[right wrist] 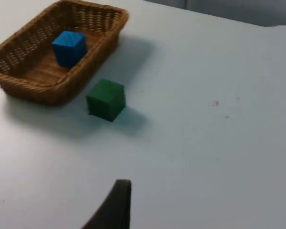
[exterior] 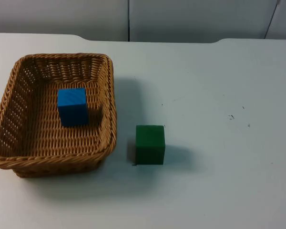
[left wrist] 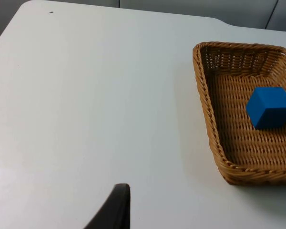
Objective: Pick up the basket with the left hand and place the blue cube into the basket with the right hand.
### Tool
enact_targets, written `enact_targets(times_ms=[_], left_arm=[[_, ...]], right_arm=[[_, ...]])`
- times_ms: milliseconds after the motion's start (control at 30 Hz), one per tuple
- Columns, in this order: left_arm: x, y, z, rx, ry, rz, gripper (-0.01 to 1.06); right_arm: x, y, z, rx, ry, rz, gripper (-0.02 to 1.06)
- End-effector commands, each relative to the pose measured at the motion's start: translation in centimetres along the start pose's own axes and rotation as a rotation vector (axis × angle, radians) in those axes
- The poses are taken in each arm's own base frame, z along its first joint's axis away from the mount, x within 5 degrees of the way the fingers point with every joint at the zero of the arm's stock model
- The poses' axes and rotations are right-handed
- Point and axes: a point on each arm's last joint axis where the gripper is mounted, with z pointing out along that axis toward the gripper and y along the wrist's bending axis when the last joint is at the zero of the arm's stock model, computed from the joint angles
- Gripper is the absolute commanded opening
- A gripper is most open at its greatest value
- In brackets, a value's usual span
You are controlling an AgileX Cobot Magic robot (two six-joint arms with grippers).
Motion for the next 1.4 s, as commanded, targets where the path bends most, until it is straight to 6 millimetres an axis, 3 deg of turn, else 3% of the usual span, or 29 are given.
enact_targets(times_ms=[0,233,567,1367], left_arm=[[0.00,-0.02,0.00,0.004,-0.012,-0.004,1.05],[0.00,-0.01,0.00,0.023,-0.010,0.007,1.05],[0.00,0.01,0.00,0.047,-0.008,0.019,1.05],[0.00,0.02,-0.01,0.059,-0.007,0.026,1.05]], right_arm=[[0.14,0.08,0.09,0.052,0.000,0.025,1.04],[0.20,0.28,-0.03,0.288,0.004,0.148,1.04],[0.23,0.47,-0.09,0.491,0.008,0.256,1.04],[0.23,0.49,-0.09,0.505,0.008,0.263,1.04]])
